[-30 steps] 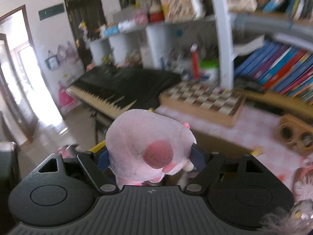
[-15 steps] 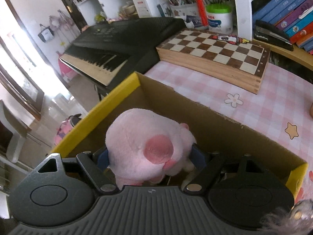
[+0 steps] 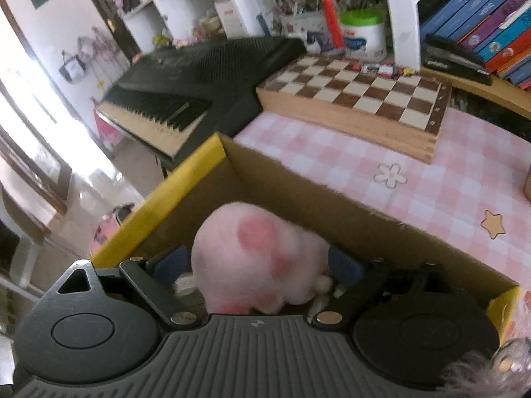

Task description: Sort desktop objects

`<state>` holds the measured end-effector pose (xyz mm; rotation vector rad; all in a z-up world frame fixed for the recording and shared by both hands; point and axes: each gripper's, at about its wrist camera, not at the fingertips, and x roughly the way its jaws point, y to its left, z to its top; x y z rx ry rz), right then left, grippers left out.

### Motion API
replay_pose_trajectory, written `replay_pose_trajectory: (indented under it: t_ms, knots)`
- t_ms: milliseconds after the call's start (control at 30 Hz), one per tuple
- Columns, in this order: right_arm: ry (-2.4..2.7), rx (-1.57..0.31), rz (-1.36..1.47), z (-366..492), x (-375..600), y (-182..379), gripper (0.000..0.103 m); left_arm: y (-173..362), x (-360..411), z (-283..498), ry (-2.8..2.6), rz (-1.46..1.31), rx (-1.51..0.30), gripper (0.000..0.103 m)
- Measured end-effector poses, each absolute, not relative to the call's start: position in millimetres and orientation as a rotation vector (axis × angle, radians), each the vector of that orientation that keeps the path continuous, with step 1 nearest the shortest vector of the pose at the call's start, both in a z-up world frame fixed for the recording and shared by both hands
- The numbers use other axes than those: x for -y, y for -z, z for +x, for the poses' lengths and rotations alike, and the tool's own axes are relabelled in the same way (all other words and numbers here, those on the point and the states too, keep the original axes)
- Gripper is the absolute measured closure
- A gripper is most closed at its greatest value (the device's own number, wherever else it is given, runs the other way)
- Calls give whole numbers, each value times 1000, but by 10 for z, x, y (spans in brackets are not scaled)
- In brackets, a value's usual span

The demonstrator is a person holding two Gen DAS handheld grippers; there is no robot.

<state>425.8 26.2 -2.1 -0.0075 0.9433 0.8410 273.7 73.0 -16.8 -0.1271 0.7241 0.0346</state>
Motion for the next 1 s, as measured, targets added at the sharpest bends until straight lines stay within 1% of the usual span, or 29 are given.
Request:
replay_pose_trajectory:
  t_ms: [100, 133, 200, 367, 433, 767, 833, 1000]
  knots:
    - [-826, -906, 27, 4217, -156, -97, 10, 79, -762, 2683, -21, -131, -690, 35]
    - [-817, -892, 39, 4187, -108, -141, 10, 44, -773, 2661, -15, -132, -675, 31]
    - [-801, -859, 62, 4125, -24, -239, 10, -23, -805, 2600, -7, -133, -643, 26]
    - [-750, -767, 91, 3866, 221, -472, 10, -164, -935, 2478, 5, -149, -583, 23]
    - [-726, -736, 89, 3734, 311, -546, 10, -210, -967, 2412, 7, -150, -566, 20]
    - [-577, -633, 119, 2988, 727, -694, 9, -426, -1026, 1908, 34, -133, -496, 16]
    - [-542, -609, 115, 2803, 813, -702, 9, -453, -1036, 1793, 42, -135, -484, 13]
    - [-460, -572, 115, 2361, 1013, -687, 9, -491, -1035, 1531, 64, -139, -467, 13]
